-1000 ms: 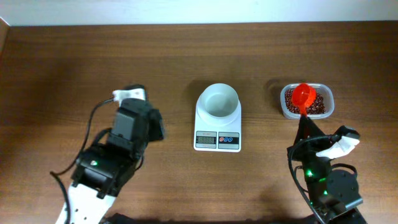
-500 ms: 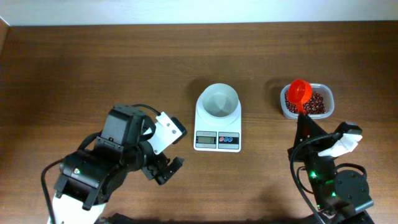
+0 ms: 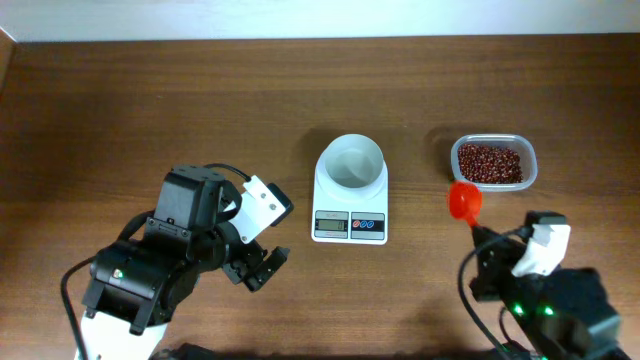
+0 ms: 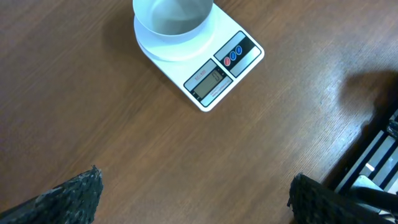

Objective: Scoop and weigh 50g on scale
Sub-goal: 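Retract the left arm and bring the scoop toward the bean tub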

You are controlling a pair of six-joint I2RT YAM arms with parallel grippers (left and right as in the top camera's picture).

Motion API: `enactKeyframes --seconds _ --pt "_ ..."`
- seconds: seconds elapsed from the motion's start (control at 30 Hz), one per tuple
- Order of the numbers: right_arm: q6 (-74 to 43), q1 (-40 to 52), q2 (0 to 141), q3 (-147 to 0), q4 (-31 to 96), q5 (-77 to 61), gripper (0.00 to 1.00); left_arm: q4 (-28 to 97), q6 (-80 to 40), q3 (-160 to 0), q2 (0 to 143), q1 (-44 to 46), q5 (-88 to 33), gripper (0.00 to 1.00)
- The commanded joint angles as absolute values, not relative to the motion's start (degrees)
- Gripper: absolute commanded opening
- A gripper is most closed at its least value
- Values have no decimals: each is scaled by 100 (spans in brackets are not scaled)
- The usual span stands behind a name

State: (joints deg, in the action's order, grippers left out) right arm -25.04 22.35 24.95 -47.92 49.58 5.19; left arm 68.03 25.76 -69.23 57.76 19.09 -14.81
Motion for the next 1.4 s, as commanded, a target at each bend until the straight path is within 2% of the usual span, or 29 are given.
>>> enactKeyframes --seconds 0.0,0.4,0.53,0.77,1.37 --pt "-2440 2206 2427 -5144 5109 187 4 6805 2665 -7019 5763 1883 -1525 99" --pt "-2438 2204 2399 -5133 5011 370 4 6938 2674 -7017 5763 1881 -1522 99" --pt "-2438 2204 2399 -5133 4984 370 4 7019 3319 -7017 5817 1610 -1944 99" --pt "-2438 2204 2399 -5133 4925 368 4 7100 3422 -7017 6497 1409 -1975 99" --pt "-2438 2204 2399 -5133 4910 368 4 6925 3433 -7017 6508 1409 -2130 99"
